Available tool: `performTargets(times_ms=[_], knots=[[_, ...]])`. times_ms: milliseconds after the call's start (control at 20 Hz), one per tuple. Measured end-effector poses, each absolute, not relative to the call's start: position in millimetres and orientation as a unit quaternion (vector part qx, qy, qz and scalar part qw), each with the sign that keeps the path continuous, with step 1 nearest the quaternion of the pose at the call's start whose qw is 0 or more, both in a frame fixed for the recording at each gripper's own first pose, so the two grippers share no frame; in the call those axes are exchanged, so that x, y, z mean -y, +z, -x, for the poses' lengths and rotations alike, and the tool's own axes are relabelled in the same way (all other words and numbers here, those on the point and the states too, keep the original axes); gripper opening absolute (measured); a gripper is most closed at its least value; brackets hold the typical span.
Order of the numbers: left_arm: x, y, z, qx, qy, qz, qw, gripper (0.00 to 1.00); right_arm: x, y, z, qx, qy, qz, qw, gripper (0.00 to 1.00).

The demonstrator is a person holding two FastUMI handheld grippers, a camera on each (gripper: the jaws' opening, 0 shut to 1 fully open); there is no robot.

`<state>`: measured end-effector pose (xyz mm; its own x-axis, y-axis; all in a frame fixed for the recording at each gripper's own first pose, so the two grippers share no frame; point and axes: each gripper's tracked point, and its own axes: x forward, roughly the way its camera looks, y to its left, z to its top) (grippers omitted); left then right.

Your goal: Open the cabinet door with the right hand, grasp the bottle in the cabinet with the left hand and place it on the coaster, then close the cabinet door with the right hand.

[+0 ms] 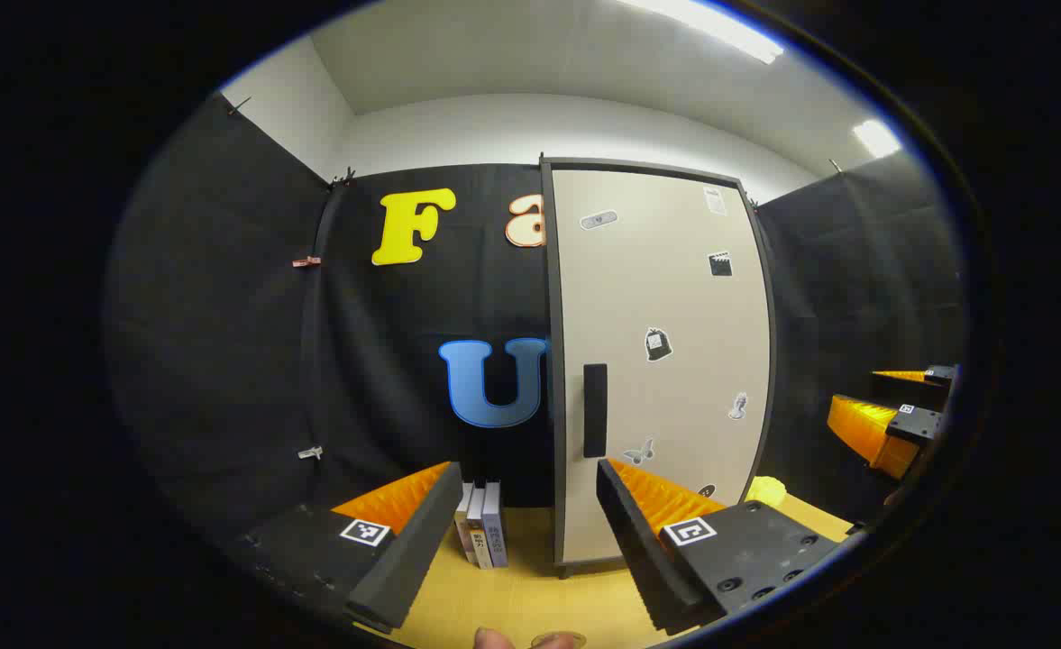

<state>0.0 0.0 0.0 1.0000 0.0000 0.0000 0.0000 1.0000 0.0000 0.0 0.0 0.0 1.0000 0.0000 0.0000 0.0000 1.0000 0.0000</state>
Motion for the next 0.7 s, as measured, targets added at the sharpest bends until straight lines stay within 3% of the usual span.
performTargets(times_ms=[700], knots=[[1, 6, 5, 0.012, 0.002, -0.007, 1.000, 0.94, -9, -1, 5, 0.000, 0.003, -0.001, 1.000, 0.97]])
